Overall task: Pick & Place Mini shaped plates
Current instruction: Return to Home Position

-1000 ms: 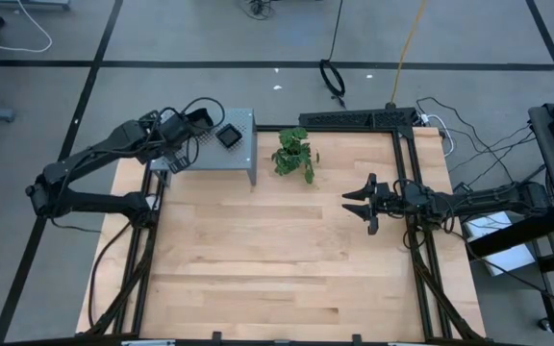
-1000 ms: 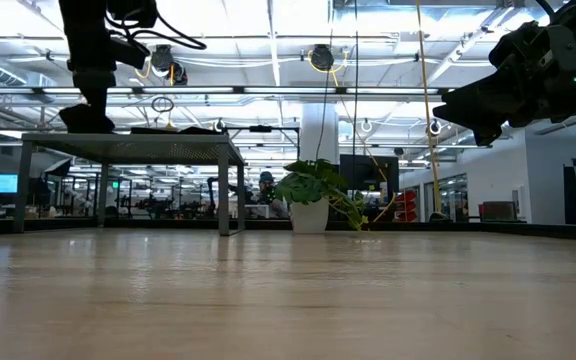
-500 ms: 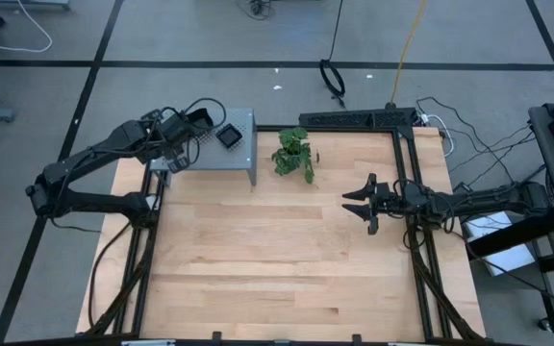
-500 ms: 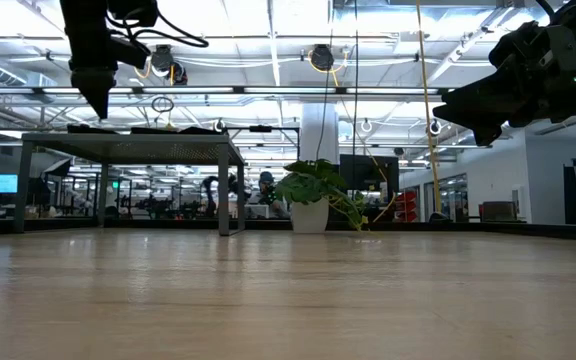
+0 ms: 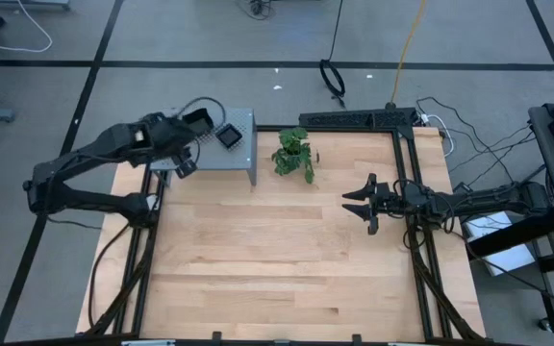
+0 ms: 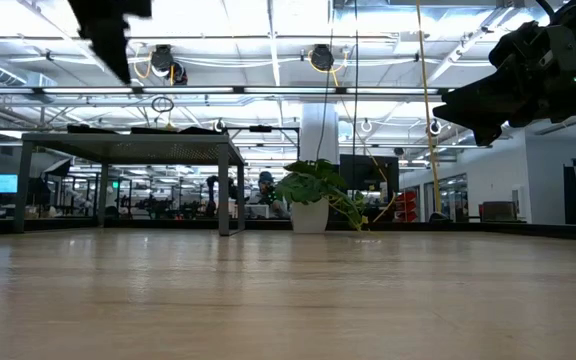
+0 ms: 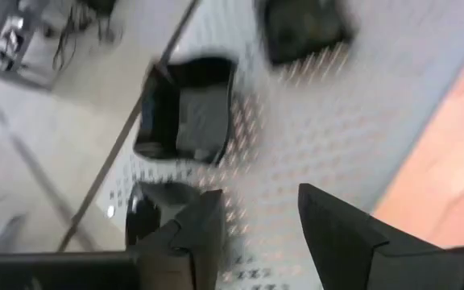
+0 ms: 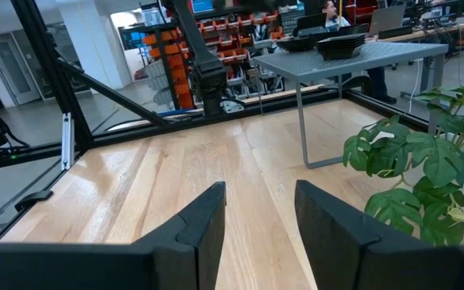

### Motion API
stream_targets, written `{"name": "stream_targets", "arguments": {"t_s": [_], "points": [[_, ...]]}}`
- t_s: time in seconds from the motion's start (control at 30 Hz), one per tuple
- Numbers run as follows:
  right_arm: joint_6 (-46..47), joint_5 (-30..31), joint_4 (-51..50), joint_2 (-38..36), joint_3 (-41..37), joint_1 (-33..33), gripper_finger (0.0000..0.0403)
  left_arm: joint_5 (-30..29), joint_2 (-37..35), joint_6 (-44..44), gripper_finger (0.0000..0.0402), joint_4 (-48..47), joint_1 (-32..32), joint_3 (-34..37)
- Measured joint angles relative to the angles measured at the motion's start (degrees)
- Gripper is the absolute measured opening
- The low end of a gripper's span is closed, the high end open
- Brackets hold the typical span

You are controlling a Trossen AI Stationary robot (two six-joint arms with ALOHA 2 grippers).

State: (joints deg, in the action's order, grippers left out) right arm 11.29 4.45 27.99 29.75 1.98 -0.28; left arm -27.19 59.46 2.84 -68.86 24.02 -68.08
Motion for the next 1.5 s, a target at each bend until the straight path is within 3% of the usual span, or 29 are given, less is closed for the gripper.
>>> {"name": "stream_targets", "arguments": {"t_s": [0.17, 0.37, 0.53, 0.7, 0.87, 1.07, 1.2, 1.5], "points": [[0.0, 0.0, 0.0, 0.0, 0.0, 0.0, 0.0141, 1.8, -6.8, -6.2, 0.0151, 0.0, -5.1, -4.9], [0.0, 0.0, 0.0, 0.0, 0.0, 0.0, 0.0141, 7.0, -18.9, -18.1, 0.0141, 0.1, -10.1, -3.2], [0.0, 0.0, 0.0, 0.0, 0.0, 0.0, 0.0141, 7.4, -27.6, -23.7, 0.0140, 5.4, -13.1, 4.5], [0.0, 0.0, 0.0, 0.0, 0.0, 0.0, 0.0141, 7.4, -33.7, -18.1, 0.0140, 22.9, -14.8, 18.6], [0.0, 0.0, 0.0, 0.0, 0.0, 0.0, 0.0141, 9.0, -35.3, -11.9, 0.0140, 46.0, -16.0, 33.5], [0.0, 0.0, 0.0, 0.0, 0.0, 0.0, 0.0141, 17.4, -34.2, -13.1, 0.0141, 69.1, -18.3, 46.8], [0.0, 0.0, 0.0, 0.0, 0.0, 0.0, 0.0141, 18.7, -34.2, -14.1, 0.0141, 75.8, -20.6, 51.3], [0.0, 0.0, 0.0, 0.0, 0.0, 0.0, 0.0141, 17.7, -34.2, -13.5, 0.0141, 76.9, -26.8, 55.4]]}}
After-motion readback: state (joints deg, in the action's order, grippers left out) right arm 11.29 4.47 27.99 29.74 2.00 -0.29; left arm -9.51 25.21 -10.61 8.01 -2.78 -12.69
